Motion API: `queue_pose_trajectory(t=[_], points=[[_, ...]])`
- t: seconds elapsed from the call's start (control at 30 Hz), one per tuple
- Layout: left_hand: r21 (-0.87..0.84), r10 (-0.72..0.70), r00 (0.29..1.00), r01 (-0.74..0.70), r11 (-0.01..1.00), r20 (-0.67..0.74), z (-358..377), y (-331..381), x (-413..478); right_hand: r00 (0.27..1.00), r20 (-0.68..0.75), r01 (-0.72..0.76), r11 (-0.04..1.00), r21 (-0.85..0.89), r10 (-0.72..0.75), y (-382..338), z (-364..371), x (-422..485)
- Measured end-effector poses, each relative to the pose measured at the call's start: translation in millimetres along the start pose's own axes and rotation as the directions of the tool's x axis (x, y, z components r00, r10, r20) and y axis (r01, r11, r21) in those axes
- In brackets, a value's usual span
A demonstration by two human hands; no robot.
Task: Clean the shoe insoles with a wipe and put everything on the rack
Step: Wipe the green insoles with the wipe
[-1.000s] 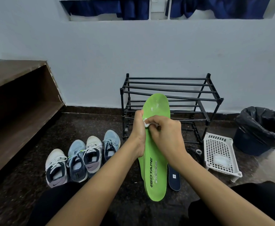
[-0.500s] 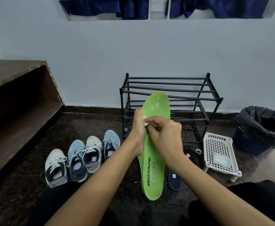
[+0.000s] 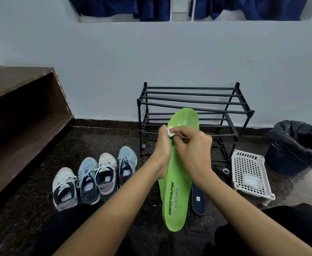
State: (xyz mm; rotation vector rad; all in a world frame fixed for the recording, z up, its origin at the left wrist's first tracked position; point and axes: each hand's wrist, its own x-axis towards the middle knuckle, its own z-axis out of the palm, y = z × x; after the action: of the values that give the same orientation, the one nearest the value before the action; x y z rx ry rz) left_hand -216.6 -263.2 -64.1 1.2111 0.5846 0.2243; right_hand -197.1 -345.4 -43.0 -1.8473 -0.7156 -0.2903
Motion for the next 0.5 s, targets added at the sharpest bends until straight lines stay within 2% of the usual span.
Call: queue_pose_trajectory(t=[0.2, 0.37, 0.5], points=[[-0.014, -0.021, 0.997, 0.02, 1.0, -0.073, -8.1, 2.4, 4.3, 0.998, 0.06, 0.006, 1.0, 0.009, -0.007, -4.3, 4.0, -4.9], [-0.03, -0.024, 0.999, 0.025, 0.999, 0.021, 4.2, -10.3, 0.2, 1.0, 0.018, -0.015, 0.998, -0.063, 0.016, 4.0, -2.3, 8.7], [-0.013, -0.014, 1.0, 0.015, 1.0, 0.022, 1.1, -12.0, -0.6, 0.999, 0.024, -0.031, 0.997, -0.065, 0.033, 4.5, -0.4, 5.8]])
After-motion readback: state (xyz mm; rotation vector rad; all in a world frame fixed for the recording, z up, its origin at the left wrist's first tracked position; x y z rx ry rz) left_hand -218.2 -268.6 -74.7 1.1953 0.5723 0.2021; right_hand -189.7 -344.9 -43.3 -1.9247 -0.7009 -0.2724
